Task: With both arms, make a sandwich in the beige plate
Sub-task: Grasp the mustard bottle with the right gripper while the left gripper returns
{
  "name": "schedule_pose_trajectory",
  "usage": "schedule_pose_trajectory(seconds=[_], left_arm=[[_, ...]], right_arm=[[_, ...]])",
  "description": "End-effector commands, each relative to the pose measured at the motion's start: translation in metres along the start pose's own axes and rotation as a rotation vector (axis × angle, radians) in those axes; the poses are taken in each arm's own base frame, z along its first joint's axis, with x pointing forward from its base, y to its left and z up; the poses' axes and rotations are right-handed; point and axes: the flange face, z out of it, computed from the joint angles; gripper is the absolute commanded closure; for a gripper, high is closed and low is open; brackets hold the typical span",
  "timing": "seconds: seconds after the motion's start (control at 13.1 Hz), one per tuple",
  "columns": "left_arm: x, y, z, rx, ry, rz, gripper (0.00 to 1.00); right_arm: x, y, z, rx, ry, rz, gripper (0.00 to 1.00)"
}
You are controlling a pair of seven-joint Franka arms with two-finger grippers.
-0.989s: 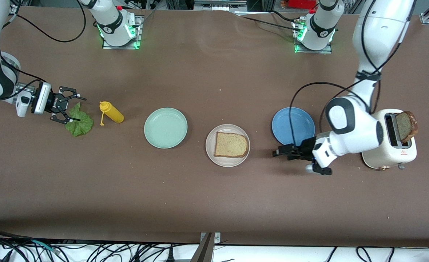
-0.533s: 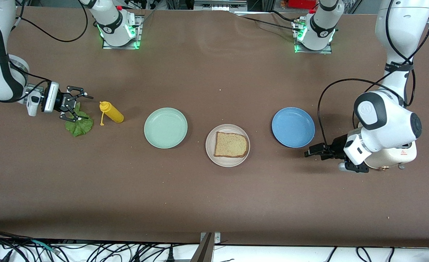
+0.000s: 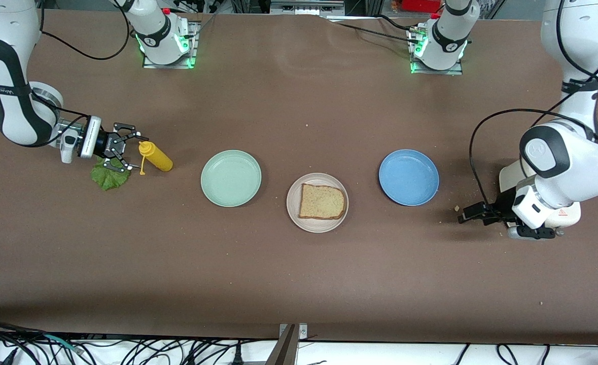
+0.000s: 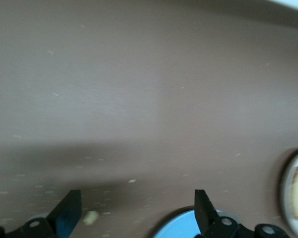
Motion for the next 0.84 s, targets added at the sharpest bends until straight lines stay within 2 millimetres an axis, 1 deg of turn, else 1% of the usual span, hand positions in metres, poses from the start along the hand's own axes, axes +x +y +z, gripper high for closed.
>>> schedule_pose_trajectory(seconds=[0.0, 0.15, 0.23, 0.3, 0.46, 0.53, 0.68, 0.76], left_arm=[[0.001, 0.014, -0.05, 0.214, -0.015, 0.217, 0.0], [-0.002, 0.02, -0.065, 0.232, -0.048, 0.246, 0.0], [-0.002, 0.023, -0.077, 0.227, -0.052, 0.247, 0.0], [-0.003, 0.029, -0.085, 0.217, -0.074, 0.25, 0.0], [-0.008, 0.038, -0.108, 0.199, -0.112, 0.248, 0.0], [-0.011, 0.041, -0.112, 0.194, -0.15, 0.254, 0.0], [-0.008, 0.051, -0.14, 0.207, -0.214, 0.271, 0.0], [-0.01, 0.064, -0.158, 0.207, -0.223, 0.286, 0.0]], right_arm=[[-0.002, 0.003, 0.004, -0.016, 0.009, -0.015, 0.01], [0.003, 0.007, 0.011, -0.035, 0.039, -0.021, 0.01], [0.0, 0.007, 0.018, -0.036, 0.045, -0.026, 0.01], [-0.004, 0.008, 0.023, -0.044, 0.057, -0.025, 0.01], [-0.002, 0.01, 0.036, -0.055, 0.082, -0.04, 0.01], [-0.004, 0.01, 0.037, -0.055, 0.08, -0.035, 0.01], [-0.009, 0.01, 0.039, -0.068, 0.089, -0.04, 0.01], [-0.009, 0.011, 0.042, -0.072, 0.094, -0.051, 0.05]])
